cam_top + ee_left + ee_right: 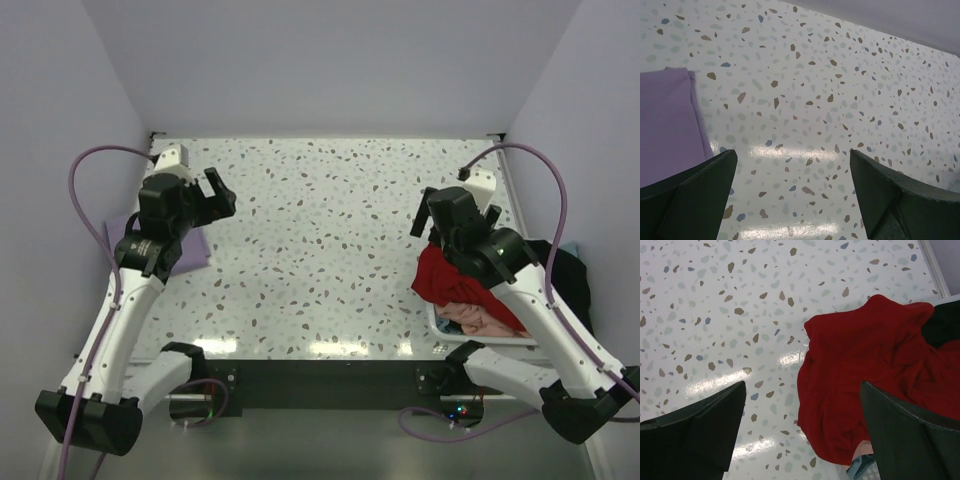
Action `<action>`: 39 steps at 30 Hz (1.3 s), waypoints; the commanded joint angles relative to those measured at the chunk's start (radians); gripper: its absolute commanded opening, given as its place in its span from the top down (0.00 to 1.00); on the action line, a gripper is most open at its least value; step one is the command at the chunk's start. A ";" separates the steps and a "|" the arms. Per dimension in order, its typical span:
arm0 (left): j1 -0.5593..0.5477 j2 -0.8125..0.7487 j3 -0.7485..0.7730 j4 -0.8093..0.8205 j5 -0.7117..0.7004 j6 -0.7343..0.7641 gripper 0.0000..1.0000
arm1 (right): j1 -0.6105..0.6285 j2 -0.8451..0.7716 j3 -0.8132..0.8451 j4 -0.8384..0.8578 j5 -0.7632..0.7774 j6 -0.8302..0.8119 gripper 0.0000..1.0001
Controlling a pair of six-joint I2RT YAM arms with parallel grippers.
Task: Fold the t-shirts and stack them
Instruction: Grab the tshirt from the pile
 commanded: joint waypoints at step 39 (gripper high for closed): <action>-0.002 -0.011 -0.047 -0.048 0.006 -0.026 0.00 | -0.436 0.113 -0.360 0.035 -0.354 0.154 0.35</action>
